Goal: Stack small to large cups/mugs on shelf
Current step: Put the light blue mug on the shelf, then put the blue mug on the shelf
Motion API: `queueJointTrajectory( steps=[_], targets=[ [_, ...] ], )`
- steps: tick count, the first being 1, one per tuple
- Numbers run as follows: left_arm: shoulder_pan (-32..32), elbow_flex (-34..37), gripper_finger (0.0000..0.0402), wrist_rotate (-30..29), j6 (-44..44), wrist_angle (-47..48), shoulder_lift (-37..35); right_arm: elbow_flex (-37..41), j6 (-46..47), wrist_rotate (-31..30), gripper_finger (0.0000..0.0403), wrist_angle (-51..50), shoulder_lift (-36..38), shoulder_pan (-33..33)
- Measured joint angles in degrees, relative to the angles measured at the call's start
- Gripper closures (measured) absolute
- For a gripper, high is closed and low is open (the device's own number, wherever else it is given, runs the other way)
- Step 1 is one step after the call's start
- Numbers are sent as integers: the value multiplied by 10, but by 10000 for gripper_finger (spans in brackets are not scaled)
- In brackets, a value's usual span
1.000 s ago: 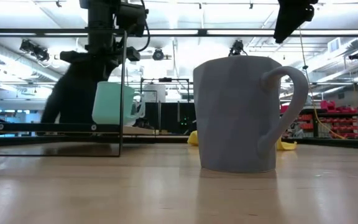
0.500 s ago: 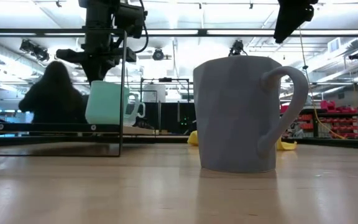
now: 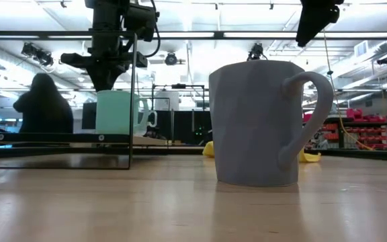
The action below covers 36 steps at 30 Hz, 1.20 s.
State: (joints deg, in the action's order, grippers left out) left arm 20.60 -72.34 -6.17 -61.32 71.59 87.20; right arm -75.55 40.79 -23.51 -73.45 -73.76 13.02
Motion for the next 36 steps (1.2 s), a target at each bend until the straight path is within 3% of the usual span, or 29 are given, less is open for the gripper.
queueJointTrajectory(
  steps=[13, 25, 36],
  targets=[
    [0, 0, 350, -1, 0, -5, -19, 0, 2, 0, 273, 1, 0, 0],
    [-40, 0, 344, -8, -12, -5, -118, 0, 38, 21, 273, 0, 0, 14],
    [-203, 0, 346, -30, -6, -21, -181, 0, 292, 23, 273, 40, -12, 175]
  ],
)
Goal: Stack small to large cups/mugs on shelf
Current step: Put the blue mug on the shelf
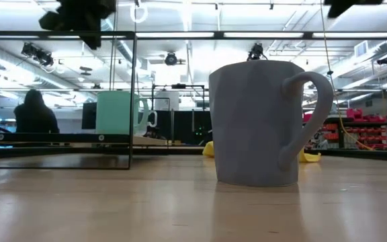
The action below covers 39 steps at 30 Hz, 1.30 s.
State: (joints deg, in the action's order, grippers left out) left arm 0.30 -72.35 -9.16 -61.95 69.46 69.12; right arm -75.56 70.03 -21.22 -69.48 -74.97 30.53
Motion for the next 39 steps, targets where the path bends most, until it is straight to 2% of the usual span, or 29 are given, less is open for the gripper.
queueJointTrajectory(
  steps=[5, 10, 16, 26, 39],
  targets=[
    [-67, 0, 345, -34, 24, -4, -4, 0, 69, 0, 273, 70, -52, 48],
    [-115, 0, 353, -60, 41, -6, -3, 0, 112, 11, 273, 130, -126, 53],
    [-155, 0, 356, -63, 41, -28, -3, 0, 145, 28, 277, 201, -196, 53],
    [-171, 0, 353, -72, 41, -68, -3, 0, 148, 31, 293, 220, -254, 37],
    [-171, 0, 360, -78, 41, -71, -3, 0, 129, 39, 298, 263, -262, 45]
  ],
)
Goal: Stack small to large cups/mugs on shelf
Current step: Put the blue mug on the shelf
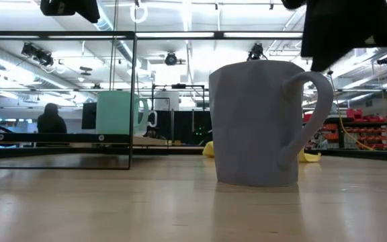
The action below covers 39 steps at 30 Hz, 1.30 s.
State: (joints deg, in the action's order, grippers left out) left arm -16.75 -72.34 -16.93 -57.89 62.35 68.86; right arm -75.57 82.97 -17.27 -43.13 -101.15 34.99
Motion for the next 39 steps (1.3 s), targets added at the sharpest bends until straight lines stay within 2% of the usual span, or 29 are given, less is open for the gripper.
queueJointTrajectory(
  steps=[4, 18, 24, 39],
  targets=[
    [0, 0, 362, 0, 0, 0, 0, 0, -3, 2, 298, 67, -3, 20],
    [0, 0, 361, 0, 0, 1, 0, 0, 22, 10, 298, 79, -61, 22],
    [0, 0, 367, 0, 1, 1, 0, 0, 33, -25, 298, 78, -58, 20],
    [0, 0, 371, 0, 1, 1, 0, -1, 38, -27, 328, -5, -52, -7]
  ],
)
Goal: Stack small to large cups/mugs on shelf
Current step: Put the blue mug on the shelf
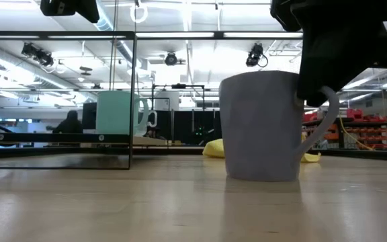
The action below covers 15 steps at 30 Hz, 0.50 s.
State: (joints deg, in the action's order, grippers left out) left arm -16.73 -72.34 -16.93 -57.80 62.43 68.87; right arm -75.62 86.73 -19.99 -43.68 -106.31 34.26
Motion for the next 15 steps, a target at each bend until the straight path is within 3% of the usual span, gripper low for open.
queueJointTrajectory(
  steps=[15],
  targets=[
    [0, 0, 369, 0, 1, 0, 0, 1, -82, 5, 325, -61, 14, -59]
  ],
)
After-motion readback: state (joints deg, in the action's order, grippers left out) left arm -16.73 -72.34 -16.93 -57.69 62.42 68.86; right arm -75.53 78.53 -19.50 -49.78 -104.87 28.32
